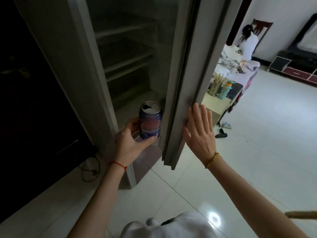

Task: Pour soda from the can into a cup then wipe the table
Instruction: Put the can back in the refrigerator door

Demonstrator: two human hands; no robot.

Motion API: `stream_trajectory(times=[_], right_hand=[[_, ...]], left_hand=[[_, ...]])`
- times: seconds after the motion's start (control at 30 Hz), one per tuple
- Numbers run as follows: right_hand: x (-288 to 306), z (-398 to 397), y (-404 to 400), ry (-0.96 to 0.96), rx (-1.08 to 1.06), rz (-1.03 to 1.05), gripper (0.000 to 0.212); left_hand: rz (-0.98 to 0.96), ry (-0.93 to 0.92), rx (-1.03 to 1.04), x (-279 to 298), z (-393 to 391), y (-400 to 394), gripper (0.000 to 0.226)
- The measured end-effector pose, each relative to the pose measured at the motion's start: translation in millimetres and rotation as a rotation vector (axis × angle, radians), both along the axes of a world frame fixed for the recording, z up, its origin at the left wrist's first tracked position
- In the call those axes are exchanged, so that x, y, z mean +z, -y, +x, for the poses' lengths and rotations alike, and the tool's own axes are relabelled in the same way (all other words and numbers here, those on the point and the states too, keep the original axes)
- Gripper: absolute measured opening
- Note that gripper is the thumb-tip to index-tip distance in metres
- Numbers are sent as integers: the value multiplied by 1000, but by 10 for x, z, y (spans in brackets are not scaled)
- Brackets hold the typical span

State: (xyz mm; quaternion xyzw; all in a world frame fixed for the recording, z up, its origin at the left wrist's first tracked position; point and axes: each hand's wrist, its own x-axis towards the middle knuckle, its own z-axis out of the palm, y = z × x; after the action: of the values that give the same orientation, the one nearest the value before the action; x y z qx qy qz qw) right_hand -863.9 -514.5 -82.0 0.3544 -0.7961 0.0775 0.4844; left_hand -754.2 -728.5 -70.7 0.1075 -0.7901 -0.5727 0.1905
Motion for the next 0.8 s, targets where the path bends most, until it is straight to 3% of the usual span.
stream_trajectory(times=[0.13, 0.47, 0.8], right_hand=[[-9, 3, -333, 70, -116, -50, 85], [62, -165, -955, 196, -346, -265, 60], [223, -585, -1431, 351, -331, -492, 72]], left_hand=[[1, -7, -98, 81, -178, -201, 66], [17, -58, -314, 154, -584, -643, 66], [20, -97, -415, 167, -1139, -1064, 67]])
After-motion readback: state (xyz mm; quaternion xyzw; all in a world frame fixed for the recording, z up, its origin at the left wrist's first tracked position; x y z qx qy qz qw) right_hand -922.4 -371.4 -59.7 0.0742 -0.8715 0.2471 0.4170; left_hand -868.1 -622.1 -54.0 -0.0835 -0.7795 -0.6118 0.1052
